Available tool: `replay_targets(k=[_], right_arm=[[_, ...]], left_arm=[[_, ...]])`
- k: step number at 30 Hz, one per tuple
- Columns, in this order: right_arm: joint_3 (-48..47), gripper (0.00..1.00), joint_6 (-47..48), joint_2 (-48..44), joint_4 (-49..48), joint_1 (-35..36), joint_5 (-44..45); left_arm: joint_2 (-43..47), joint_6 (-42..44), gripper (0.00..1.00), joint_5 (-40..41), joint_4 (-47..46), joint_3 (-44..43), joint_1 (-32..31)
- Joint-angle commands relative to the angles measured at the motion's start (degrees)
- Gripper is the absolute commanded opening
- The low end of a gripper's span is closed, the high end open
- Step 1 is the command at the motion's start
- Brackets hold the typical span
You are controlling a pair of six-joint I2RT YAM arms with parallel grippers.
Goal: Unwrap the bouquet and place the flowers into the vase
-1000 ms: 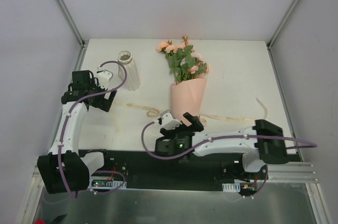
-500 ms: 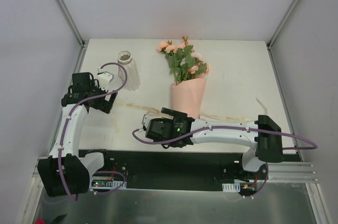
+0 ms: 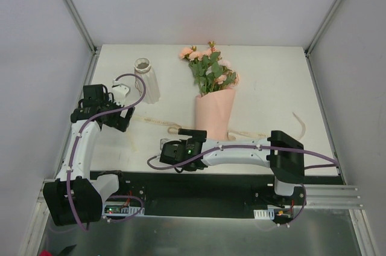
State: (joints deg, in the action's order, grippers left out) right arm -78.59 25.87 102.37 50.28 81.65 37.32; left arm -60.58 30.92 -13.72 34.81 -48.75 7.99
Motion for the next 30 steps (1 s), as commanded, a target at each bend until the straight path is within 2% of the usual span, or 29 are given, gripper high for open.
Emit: replay_targets(k=[1,6,13,16,20,25,30], right_arm=[[3.4,0.97,5.3,1.0,-6.9,-1.4,10.7],[7.8,0.97,10.4,2.4,-18.4,-2.2,16.2],[11.7,0.97,15.8,3.2,-33.9,-3.4,18.5],[11.2,0.97,18.2,1.4,-42.9,-3.8,20.9],[10.2,0.97,18.7,-5.5,-54.7,-4.6,22.6],[14.3,0.97,29.4,-10.2,-73.1,-5.3,29.0],[17.5,0.97,29.5,-14.0,-77.7,-6.9,35.9]], left_arm=[[0.6,0.8,0.99,-1.9,0.4,0.8,0.3],[0.5,1.1,0.99,-1.9,0.3,0.9,0.3],[0.5,1.1,0.99,-1.8,0.1,0.4,0.3],[0.7,0.9,0.99,-1.5,0.1,-0.1,0.4],[1.2,0.9,0.99,-1.1,0.1,-0.9,0.4],[1.3,0.6,0.99,-1.3,0.1,-1.5,0.4],[1.1,0.5,0.99,-1.3,0.3,-1.8,0.4]])
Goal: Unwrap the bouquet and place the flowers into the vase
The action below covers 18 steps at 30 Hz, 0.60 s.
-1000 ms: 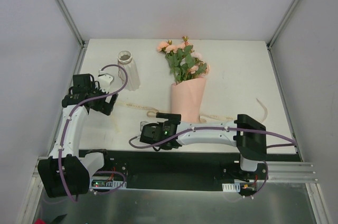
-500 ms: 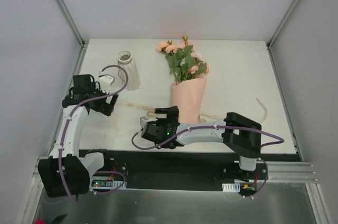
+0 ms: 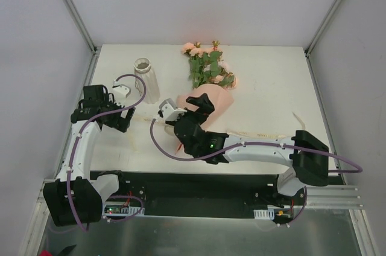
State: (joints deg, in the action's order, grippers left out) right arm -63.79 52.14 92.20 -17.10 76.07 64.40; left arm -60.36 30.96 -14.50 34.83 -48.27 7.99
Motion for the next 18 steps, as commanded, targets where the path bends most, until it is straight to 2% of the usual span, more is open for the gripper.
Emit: replay_targets(k=[1,4,6,7,8,9,10,11,12,13,14,15,18], right_arm=[[4.6,0.97,1.8,-6.8,-12.1,-1.5,10.2],[8.4,0.97,-3.2,-14.2,-12.4,-1.9,17.1],[9.4,0.97,-13.7,-18.1,-6.6,-1.6,20.6],[7.1,0.97,-23.1,-21.6,13.1,-1.5,21.1],[4.1,0.97,-47.1,-22.7,27.6,-1.5,21.7],[1.4,0.97,-62.8,-23.2,42.0,-1.7,22.2],[-1.1,0.97,-75.0,-22.3,68.0,-1.7,22.3],[-6.3,0.97,-86.6,-21.2,80.0,-1.7,22.0],[-8.3,0.97,-110.1,-19.8,91.0,-1.7,21.3],[-10.1,0.96,-118.2,-16.2,107.8,-1.6,20.9],[-11.8,0.97,-124.8,-14.5,112.0,-1.5,19.8],[-12.0,0.97,-123.7,-13.6,112.1,-1.7,19.0],[-10.4,0.97,-129.2,-15.1,112.1,-2.8,16.1]], left_arm=[[0.9,0.3,0.99,-0.5,0.2,-2.4,0.4],[0.9,0.6,0.99,-0.5,0.2,-2.4,0.4],[0.9,0.8,0.99,-0.4,0.2,-2.7,0.3],[0.8,0.9,0.99,-0.4,0.3,-3.1,0.4],[0.8,0.9,0.99,-0.4,0.5,-3.3,0.4],[0.8,1.0,0.99,-0.4,1.0,-3.6,0.3],[0.9,1.0,0.99,-0.5,1.4,-4.4,0.3],[0.9,1.3,0.99,-1.1,1.8,-4.7,0.3],[0.9,1.5,0.99,-1.5,2.9,-5.2,0.3],[0.9,1.4,0.99,-1.9,3.3,-6.1,0.3],[1.0,1.5,0.99,-2.6,3.7,-6.7,0.3],[0.9,1.5,0.99,-3.0,4.2,-7.3,0.3],[1.1,1.3,0.99,-3.9,6.1,-10.5,0.3]])
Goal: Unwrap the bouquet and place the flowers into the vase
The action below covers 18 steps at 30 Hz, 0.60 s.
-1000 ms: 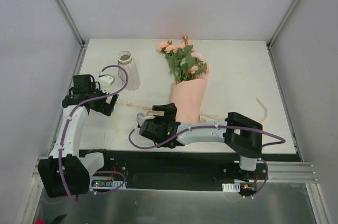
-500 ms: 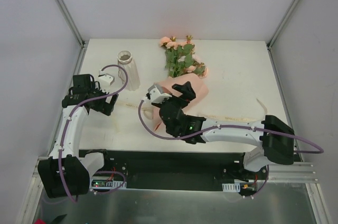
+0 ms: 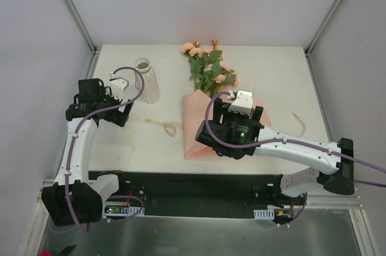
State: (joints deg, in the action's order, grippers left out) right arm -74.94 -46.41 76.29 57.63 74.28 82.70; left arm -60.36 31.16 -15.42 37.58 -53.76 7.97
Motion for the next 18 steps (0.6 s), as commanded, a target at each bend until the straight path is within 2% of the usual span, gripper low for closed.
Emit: replay_targets(k=[1,5,6,8,9,10,11,12,13,14,15,18], right_arm=[[1.0,0.97,-31.5,0.1,37.4,-1.7,-2.7],[-1.7,0.97,-28.5,-3.3,37.3,-7.5,-1.1],[-2.7,0.97,-26.7,-4.7,36.9,-11.1,-0.8],[-4.8,0.97,-4.6,-6.8,22.8,-14.7,-3.9],[-2.4,0.97,7.1,-11.2,11.6,-18.9,-8.1],[5.6,0.97,19.1,-14.0,-12.5,-21.8,-15.3],[10.3,0.97,26.4,-16.4,-20.7,-25.6,-34.6],[13.0,0.99,24.5,-18.0,-24.6,-35.6,-44.4],[16.4,0.99,22.9,-17.1,-26.8,-40.4,-52.8],[17.3,0.97,21.9,-15.7,-27.4,-44.0,-64.9],[18.1,0.96,22.1,-13.7,-28.3,-46.5,-67.0],[23.9,0.93,23.7,-15.5,-35.6,-46.7,-74.7]], left_arm=[[1.3,1.2,0.99,-3.1,4.3,-5.5,0.2],[1.8,2.0,0.99,-3.0,5.6,-6.7,0.1],[1.8,2.2,0.99,-3.0,5.7,-6.8,0.1],[1.8,2.4,0.99,-2.9,6.0,-7.1,0.2],[1.9,2.6,0.99,-2.9,6.2,-7.2,0.2],[1.8,2.6,0.99,-3.1,6.3,-7.3,0.1],[1.8,2.6,0.99,-3.3,6.5,-7.6,0.1],[2.0,2.6,0.99,-3.2,6.7,-7.8,0.2],[2.1,2.5,0.99,-3.2,6.9,-7.9,0.2],[2.3,2.5,0.99,-3.3,6.9,-7.9,0.2],[2.8,2.9,0.99,-3.5,7.2,-7.5,0.1],[3.5,3.7,0.99,-3.7,7.9,-6.9,0.1]])
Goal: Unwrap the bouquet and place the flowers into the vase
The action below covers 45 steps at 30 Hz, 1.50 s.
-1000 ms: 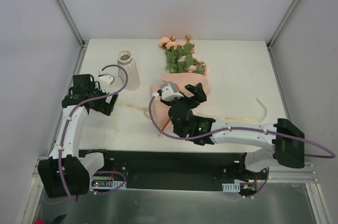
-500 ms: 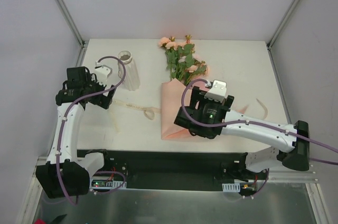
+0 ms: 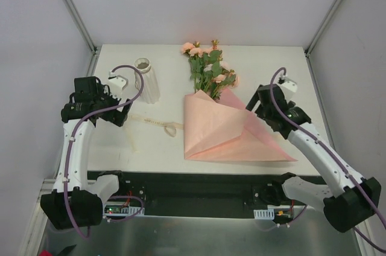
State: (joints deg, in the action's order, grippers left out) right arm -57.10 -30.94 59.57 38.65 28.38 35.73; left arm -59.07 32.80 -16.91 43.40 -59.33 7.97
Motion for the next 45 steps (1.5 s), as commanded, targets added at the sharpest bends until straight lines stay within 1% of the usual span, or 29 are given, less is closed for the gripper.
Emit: replay_targets(k=[1,3,5,6,8,9,11,12,15,17,18,21,22,23,24,25,27,29,30,32,33,37,41,45], right_arm=[[7.4,0.92,8.4,0.4,-18.3,-0.8,-29.2],[9.4,0.89,8.6,-0.4,-20.5,-1.2,-32.1],[8.9,0.86,8.7,0.8,-19.2,-1.7,-33.5],[8.6,0.78,9.0,2.5,-18.3,-1.7,-34.0],[9.0,0.72,8.7,3.4,-18.1,-1.8,-34.0],[9.5,0.63,8.6,4.0,-18.7,-1.8,-34.0],[9.6,0.54,8.4,5.5,-19.3,-1.7,-34.1],[8.9,0.47,8.6,6.1,-19.8,-1.7,-34.3],[7.2,0.42,9.5,8.8,-20.1,-1.7,-35.2],[5.3,0.38,9.8,9.9,-20.5,-1.2,-37.8],[4.5,0.31,10.0,10.7,-20.8,-0.8,-38.2],[-1.9,0.18,12.0,13.3,-20.2,3.2,-37.9],[-4.0,0.18,13.0,14.2,-19.2,4.5,-36.9],[-9.0,0.20,13.7,15.5,-17.4,6.7,-36.1],[-10.8,0.47,15.7,15.7,-13.9,7.5,-34.1],[-11.9,0.64,16.3,15.6,-12.8,7.9,-31.8],[-11.2,0.86,16.7,13.5,-11.4,7.4,-30.0],[-8.9,0.89,16.3,10.8,-11.5,5.1,-29.0],[-5.9,0.90,16.1,10.0,-12.2,4.3,-29.0],[-3.1,0.90,16.0,7.7,-13.3,2.8,-28.3],[-0.6,0.90,16.2,7.1,-13.6,2.6,-28.0],[4.2,0.91,18.5,4.9,-14.6,2.1,-28.1],[7.7,0.91,19.2,2.6,-15.4,1.9,-26.9],[9.9,0.90,18.9,3.2,-16.6,1.7,-26.4]], left_arm=[[2.1,2.1,0.99,-2.1,2.2,-1.3,0.2],[1.9,2.4,0.99,-2.3,2.7,-1.6,0.2],[1.9,2.2,0.99,-2.9,3.0,-1.8,0.2],[1.9,2.0,0.99,-3.0,3.3,-2.3,0.2],[2.2,1.7,0.99,-3.4,3.9,-2.5,0.2],[2.6,1.7,0.99,-3.7,4.1,-2.8,0.1],[3.2,1.7,0.99,-3.9,4.6,-3.0,0.1],[3.4,1.7,0.99,-4.0,4.9,-3.2,0.1],[4.4,1.7,0.99,-4.2,6.0,-4.0,0.1],[5.3,1.7,0.99,-4.9,7.0,-4.7,0.1],[5.5,1.7,0.99,-5.2,7.5,-5.3,0.2],[6.2,1.2,0.99,-6.2,8.5,-6.8,0.1],[6.2,1.2,0.99,-6.3,8.8,-7.1,0.2],[6.2,1.2,0.99,-6.4,9.1,-7.3,0.2],[6.2,1.4,0.99,-6.3,9.2,-7.6,0.2],[6.4,1.4,0.99,-6.3,9.5,-7.6,0.1],[6.7,1.7,0.99,-6.4,9.7,-7.3,0.2],[6.8,1.8,0.99,-6.7,9.8,-7.2,0.2],[6.7,1.8,0.99,-7.0,9.9,-7.2,0.2],[6.4,1.8,0.99,-7.3,10.1,-7.4,0.1],[6.2,1.8,0.99,-7.3,10.0,-7.3,0.1],[6.0,2.0,0.99,-7.4,10.1,-6.9,0.1],[5.7,2.0,0.99,-7.4,10.2,-6.1,0.2],[5.5,2.0,0.99,-7.3,10.1,-6.0,0.2]])
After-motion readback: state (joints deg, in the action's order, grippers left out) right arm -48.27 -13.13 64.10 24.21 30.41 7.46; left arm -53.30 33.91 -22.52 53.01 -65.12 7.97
